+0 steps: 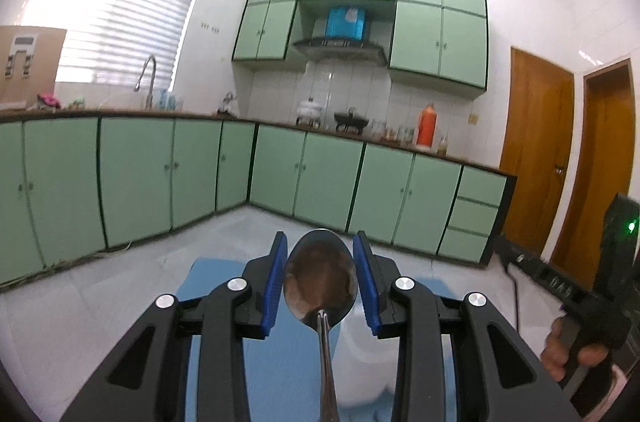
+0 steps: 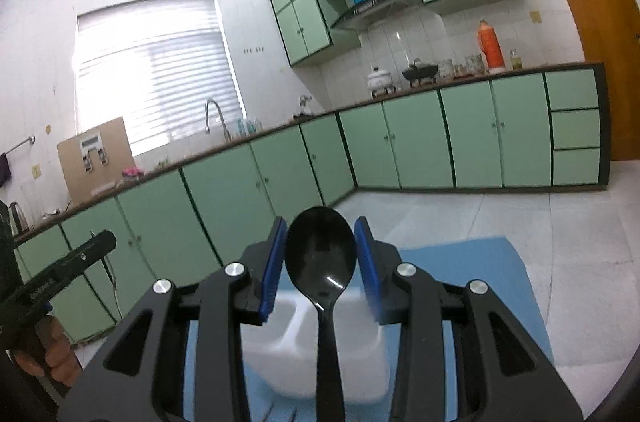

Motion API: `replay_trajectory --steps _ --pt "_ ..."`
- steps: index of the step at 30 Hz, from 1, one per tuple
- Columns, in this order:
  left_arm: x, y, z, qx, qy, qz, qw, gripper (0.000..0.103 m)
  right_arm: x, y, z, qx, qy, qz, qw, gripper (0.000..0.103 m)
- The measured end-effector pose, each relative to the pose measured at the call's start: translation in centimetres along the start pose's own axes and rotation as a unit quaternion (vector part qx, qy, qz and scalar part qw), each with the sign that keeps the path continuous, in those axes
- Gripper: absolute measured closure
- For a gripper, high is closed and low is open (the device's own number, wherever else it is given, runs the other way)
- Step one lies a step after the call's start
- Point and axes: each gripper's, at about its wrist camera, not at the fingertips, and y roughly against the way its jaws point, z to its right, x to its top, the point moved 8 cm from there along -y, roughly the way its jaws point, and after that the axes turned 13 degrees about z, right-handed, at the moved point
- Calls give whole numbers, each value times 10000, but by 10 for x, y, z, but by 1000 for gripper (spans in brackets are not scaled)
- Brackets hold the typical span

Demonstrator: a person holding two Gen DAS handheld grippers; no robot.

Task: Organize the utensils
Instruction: 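Lower both spoons into the holder and open both tools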

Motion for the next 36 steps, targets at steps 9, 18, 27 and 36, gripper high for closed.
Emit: replay_trajectory --steps 9,18,27,36 --pt "-3 -75 24 -156 -19 324 9994 70 -8 -53 14 -267 145 294 9991 69" --pt "-17 -86 32 -409 141 351 9984 70 -26 -70 27 -622 299 355 9970 69" --pt "-12 -90 41 -491 87 556 9972 69 -36 -76 30 -768 316 324 9960 69" --pt "-57 -92 51 -485 -118 141 9987 69 -57 -75 34 -724 29 69 9973 69"
